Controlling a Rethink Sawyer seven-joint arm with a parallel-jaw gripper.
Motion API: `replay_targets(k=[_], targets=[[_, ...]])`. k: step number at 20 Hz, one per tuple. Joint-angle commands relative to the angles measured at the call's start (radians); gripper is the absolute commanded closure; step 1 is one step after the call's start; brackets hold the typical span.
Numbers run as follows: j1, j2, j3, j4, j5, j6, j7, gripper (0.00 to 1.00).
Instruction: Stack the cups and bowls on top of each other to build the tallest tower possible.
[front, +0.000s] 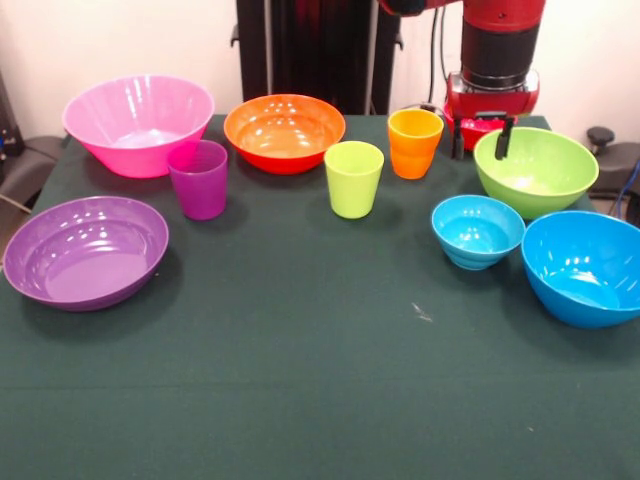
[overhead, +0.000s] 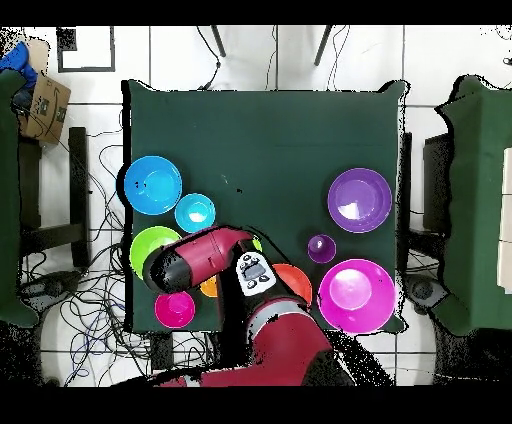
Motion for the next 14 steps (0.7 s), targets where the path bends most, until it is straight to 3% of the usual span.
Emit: replay_targets(k=[1,14], targets=[[-0.014,0.027,0.014,-0.039,-0.088,-0.065,-0.040,0.00],[-0.028,0.042,0.034,-0.026,-0.128,-0.053,-0.052,0.00]])
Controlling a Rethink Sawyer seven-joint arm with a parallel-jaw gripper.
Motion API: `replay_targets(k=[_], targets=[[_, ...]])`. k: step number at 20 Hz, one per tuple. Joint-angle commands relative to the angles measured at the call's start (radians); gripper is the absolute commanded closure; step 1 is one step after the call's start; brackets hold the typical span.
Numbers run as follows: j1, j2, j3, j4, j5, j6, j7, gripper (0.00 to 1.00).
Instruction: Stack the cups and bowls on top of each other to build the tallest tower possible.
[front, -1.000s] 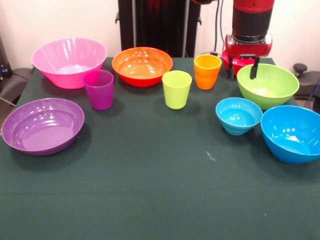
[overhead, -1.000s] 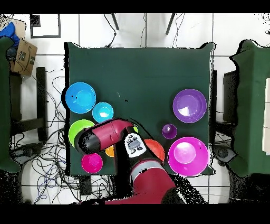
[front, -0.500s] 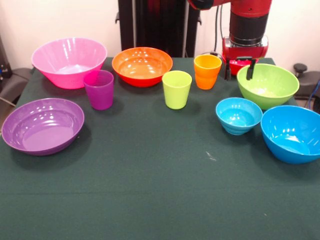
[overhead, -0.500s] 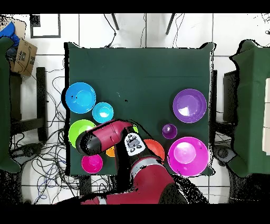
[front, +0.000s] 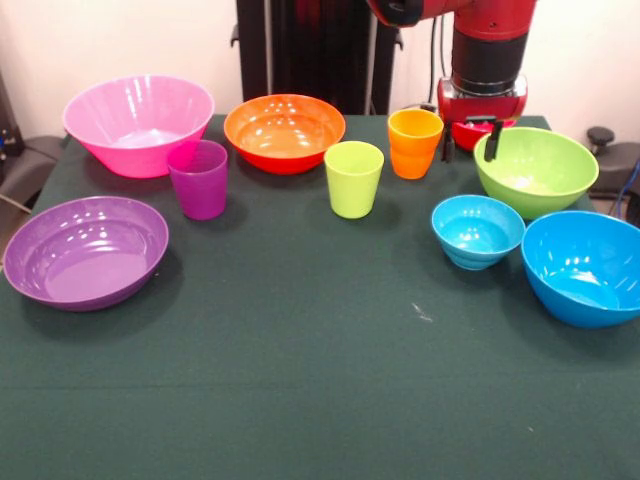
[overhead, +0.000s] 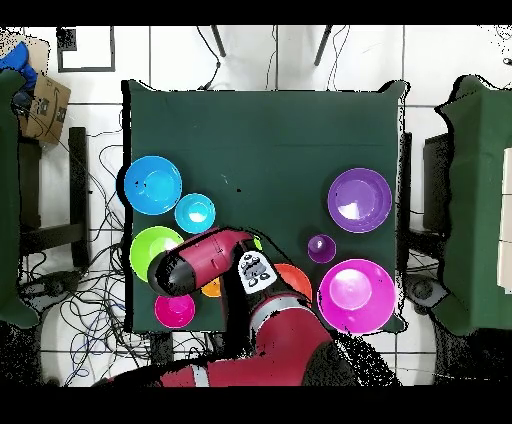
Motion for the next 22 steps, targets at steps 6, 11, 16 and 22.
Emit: replay_targets(k=[6,11,16,22], targets=[[-0.014,0.022,0.032,-0.019,-0.083,-0.063,-0.036,0.00],[0.005,0.024,0.024,-0.009,-0.082,-0.081,-0.014,0.00],[0.029,0.023,0.014,0.000,-0.079,-0.092,0.004,0.00],[0.061,0.023,-0.002,0.009,-0.077,-0.117,0.026,0.00]])
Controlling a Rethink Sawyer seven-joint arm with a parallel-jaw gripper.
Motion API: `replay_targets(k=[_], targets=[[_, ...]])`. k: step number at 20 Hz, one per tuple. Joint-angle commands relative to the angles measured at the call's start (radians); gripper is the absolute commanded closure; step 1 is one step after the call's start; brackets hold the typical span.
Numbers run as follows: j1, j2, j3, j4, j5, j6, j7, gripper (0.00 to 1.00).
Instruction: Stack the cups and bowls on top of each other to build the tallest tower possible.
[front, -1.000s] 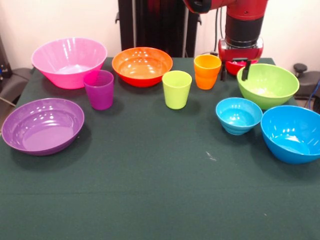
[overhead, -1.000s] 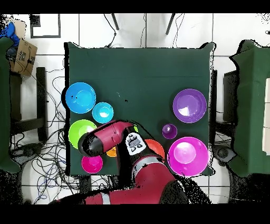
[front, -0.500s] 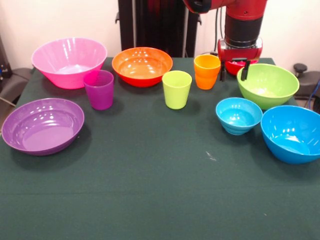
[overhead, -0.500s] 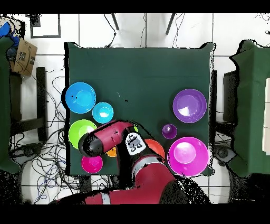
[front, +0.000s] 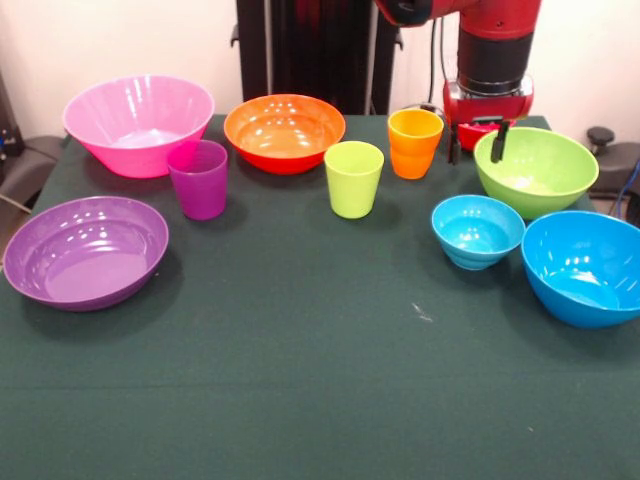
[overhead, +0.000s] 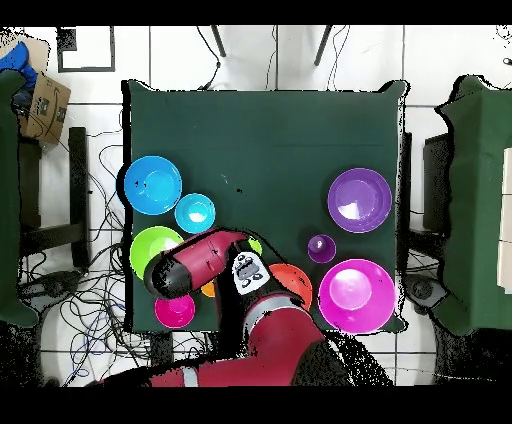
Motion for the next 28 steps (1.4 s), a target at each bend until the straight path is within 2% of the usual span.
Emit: replay_targets(k=[1,8,20,28], targets=[[0.051,0.024,-0.007,0.011,-0.065,-0.092,0.032,0.00],[0.065,0.040,-0.026,0.025,-0.071,-0.137,0.031,0.00],[0.031,0.048,-0.034,0.052,-0.094,-0.176,-0.005,0.00],[0.032,0.055,-0.058,0.048,-0.130,-0.201,-0.009,0.00]])
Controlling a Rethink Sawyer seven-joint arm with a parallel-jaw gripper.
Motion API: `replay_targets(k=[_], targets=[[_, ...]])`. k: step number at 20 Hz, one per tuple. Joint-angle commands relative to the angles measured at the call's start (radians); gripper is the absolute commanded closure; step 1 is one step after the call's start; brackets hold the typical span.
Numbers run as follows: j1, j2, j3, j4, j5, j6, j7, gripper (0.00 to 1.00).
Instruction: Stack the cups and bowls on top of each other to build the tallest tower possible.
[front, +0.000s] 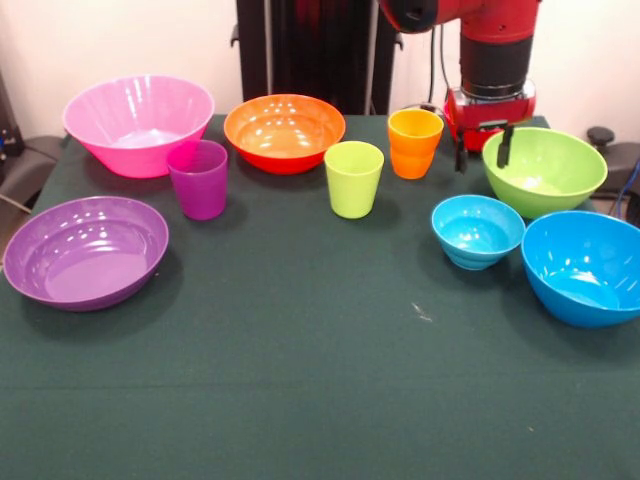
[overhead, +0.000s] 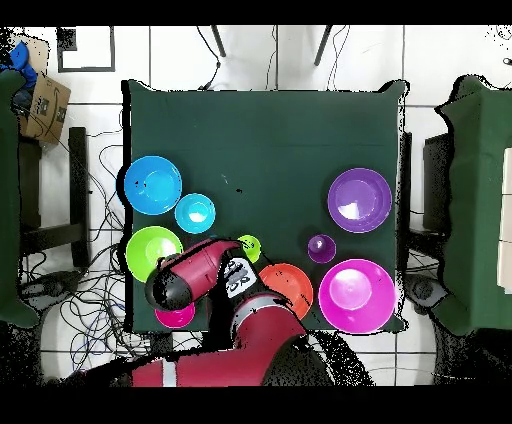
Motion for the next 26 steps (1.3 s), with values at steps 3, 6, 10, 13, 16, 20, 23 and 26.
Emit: replay_targets(k=[3,6,10,13,16,20,23,26], targets=[[0.001,0.024,-0.017,0.013,-0.094,-0.055,0.000,0.00],[0.025,0.043,-0.031,-0.004,-0.098,-0.069,0.015,0.00],[0.072,0.055,-0.057,-0.018,-0.092,-0.089,0.043,0.00],[0.090,0.066,-0.060,-0.026,-0.082,-0.090,0.043,0.00],[0.095,0.070,-0.059,-0.028,-0.065,-0.091,0.044,0.00],[0.121,0.065,-0.081,-0.031,-0.048,-0.090,0.056,1.00],[0.128,0.064,-0.086,-0.030,-0.038,-0.087,0.059,1.00],[0.141,0.059,-0.097,-0.031,-0.031,-0.089,0.067,1.00]])
